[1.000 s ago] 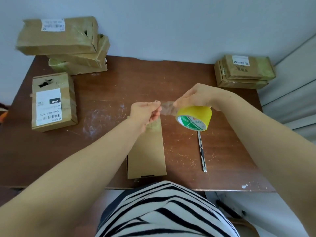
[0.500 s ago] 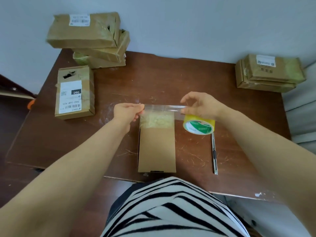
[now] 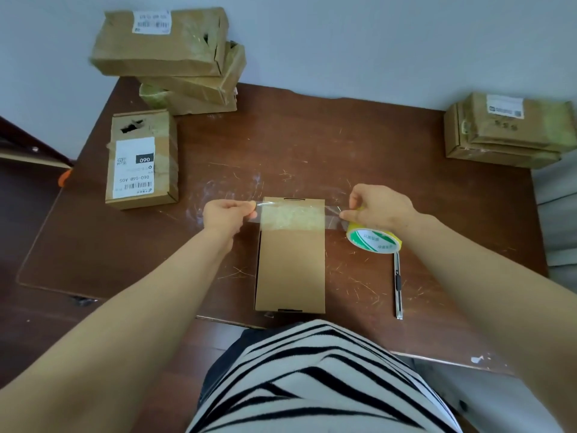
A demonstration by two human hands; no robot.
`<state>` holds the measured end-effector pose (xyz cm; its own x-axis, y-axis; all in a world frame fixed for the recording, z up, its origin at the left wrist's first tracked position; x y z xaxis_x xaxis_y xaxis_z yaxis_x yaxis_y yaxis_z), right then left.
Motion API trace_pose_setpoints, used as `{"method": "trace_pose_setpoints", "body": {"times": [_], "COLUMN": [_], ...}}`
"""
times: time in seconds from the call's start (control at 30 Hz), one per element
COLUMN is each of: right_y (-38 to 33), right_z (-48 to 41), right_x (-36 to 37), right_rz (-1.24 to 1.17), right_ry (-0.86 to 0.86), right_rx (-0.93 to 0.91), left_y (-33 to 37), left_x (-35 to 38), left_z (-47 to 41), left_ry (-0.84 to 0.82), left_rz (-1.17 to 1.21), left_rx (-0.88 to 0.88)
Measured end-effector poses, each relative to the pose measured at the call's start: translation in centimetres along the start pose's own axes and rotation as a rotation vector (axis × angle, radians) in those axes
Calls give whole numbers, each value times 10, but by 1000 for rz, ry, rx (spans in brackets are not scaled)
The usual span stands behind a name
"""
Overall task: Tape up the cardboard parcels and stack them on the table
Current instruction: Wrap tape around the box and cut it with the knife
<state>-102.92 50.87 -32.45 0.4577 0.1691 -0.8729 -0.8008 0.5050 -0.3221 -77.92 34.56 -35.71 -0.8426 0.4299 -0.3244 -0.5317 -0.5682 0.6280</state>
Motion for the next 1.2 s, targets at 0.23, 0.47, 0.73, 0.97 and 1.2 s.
{"method": "trace_pose_setpoints", "body": {"times": [0.23, 0.47, 0.73, 0.97, 1.2], "right_y": [-9, -21, -35, -36, -37], "right_z": [-12, -19, -25, -23, -23], "right_x": [11, 22, 31, 33, 32], "right_rz": [58, 175, 259, 248, 245], "right_ry": [-73, -144, -183, -190, -189], "right_rx": [20, 59, 62, 66, 61], "left_y": [-10, -11, -5, -7, 2], "left_x": [-4, 4, 30, 29, 18], "left_z": [-12, -21, -13, -10, -4], "left_ry": [14, 32, 86, 158, 319], "left_rz": [-16, -135, -461, -629, -915], "left_rx": [-12, 97, 256, 326, 345]}}
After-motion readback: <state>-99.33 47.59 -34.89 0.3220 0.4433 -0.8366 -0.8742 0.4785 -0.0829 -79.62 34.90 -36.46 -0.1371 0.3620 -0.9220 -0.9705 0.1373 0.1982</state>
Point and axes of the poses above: each hand's wrist, its own z-axis away from the middle knuckle, its own x-axis out of the palm, y = z × x, the point moved 10 cm from there along -z, towards the middle knuckle, and after that the axes turned 10 degrees about -x, right-handed, at the moved point
